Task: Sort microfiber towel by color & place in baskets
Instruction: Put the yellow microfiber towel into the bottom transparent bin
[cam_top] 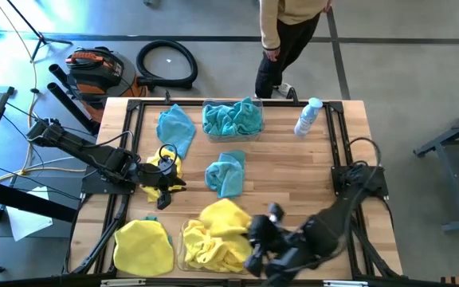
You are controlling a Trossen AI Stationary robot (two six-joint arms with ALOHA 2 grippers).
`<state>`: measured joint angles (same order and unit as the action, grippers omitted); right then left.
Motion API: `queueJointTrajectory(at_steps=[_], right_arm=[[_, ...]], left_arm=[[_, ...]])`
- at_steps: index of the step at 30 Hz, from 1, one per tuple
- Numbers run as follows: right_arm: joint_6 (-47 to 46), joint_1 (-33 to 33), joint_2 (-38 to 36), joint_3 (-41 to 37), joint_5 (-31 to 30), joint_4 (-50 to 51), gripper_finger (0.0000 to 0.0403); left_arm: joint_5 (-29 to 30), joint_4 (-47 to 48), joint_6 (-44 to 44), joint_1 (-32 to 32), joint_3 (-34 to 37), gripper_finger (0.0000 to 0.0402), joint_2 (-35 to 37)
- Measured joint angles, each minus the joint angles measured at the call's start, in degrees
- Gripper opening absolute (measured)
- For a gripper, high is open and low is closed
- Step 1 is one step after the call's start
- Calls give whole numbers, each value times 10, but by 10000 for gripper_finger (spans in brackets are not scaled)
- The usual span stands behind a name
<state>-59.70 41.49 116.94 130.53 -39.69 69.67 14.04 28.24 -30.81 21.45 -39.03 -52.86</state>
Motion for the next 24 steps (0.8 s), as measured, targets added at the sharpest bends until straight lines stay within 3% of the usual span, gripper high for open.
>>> queueJointTrajectory(at_steps=[6,18,24], right_arm=[[76,-46,67,38,60,-48,0],[56,-100,188,31,260,-70,0],[57,-105,233,31,307,-83,0]], left_arm=[[0,0,0,0,0,74,0],[0,5,-3,0,0,74,0],[-3,7,-5,0,0,74,0]])
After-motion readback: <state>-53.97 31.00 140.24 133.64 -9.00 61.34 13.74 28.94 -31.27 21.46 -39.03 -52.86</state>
